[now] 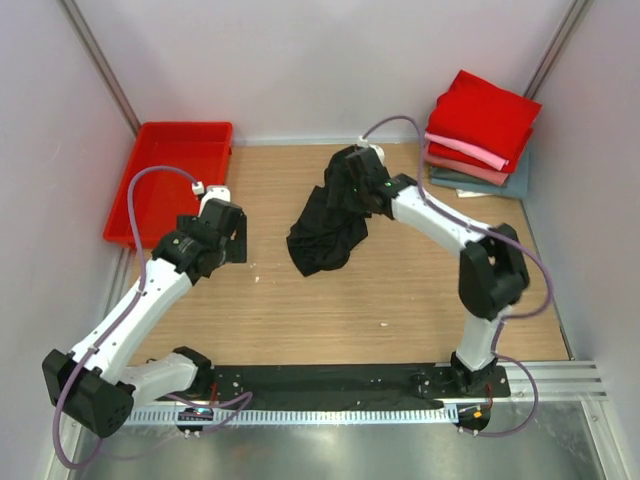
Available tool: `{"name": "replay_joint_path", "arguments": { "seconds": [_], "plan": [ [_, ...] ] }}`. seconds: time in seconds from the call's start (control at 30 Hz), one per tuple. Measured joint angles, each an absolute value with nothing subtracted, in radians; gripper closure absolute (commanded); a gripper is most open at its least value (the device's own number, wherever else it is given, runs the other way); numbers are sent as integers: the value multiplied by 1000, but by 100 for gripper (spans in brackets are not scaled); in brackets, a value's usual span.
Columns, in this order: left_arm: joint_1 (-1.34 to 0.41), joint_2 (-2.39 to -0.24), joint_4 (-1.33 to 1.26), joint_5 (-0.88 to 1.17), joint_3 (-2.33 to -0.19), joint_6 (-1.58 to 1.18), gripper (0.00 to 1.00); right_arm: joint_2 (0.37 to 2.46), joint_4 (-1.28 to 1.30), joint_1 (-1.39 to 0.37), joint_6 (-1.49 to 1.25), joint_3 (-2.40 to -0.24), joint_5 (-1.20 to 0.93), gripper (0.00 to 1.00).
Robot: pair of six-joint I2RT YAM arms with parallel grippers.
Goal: Fold and stack the t-shirts
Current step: Flatten the tshirt out
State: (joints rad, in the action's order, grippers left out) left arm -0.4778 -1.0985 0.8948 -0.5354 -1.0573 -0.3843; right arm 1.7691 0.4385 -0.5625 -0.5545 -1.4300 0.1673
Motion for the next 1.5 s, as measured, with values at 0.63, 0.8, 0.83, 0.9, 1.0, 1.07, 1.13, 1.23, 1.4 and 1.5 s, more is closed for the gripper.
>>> {"name": "replay_joint_path", "arguments": {
  "seconds": [0.63, 0.8, 0.83, 0.9, 1.0, 1.07, 1.13, 1.23, 1.4, 1.5],
  "plan": [
    [-478, -1109, 886, -591, -1058, -385, 4, 2161, 576, -532, -510, -1791, 149, 71],
    [-478, -1113, 886, -591, -1058, -385, 4, 2165, 576, -533, -506, -1792, 140, 97],
    [-477, -1115, 886, -591, -1058, -385, 4, 2165, 579, -533, -507, -1796, 134, 99],
    [-477, -1117, 886, -591, -1058, -385, 4, 2168, 580, -530, -505, -1805, 125, 99],
    [-478, -1119, 886, -591, -1058, -385, 4, 2170, 585, -526, -504, -1839, 97, 99],
    [-477, -1122, 886, -591, -1058, -385, 4, 2170, 591, -525, -503, -1873, 83, 99],
    [-477, -1126, 886, -591, -1058, -385, 4, 2170, 592, -521, -502, -1912, 81, 99],
    [-477, -1132, 886, -591, -1058, -385, 4, 2170, 600, -514, -499, -1972, 80, 51],
    [-477, -1134, 886, -591, -1058, -385, 5, 2172, 627, -502, -474, -2006, 65, 43],
    [-477, -1134, 886, -591, -1058, -385, 5, 2180, 619, -496, -471, -1966, 56, 43]
  ]
}}
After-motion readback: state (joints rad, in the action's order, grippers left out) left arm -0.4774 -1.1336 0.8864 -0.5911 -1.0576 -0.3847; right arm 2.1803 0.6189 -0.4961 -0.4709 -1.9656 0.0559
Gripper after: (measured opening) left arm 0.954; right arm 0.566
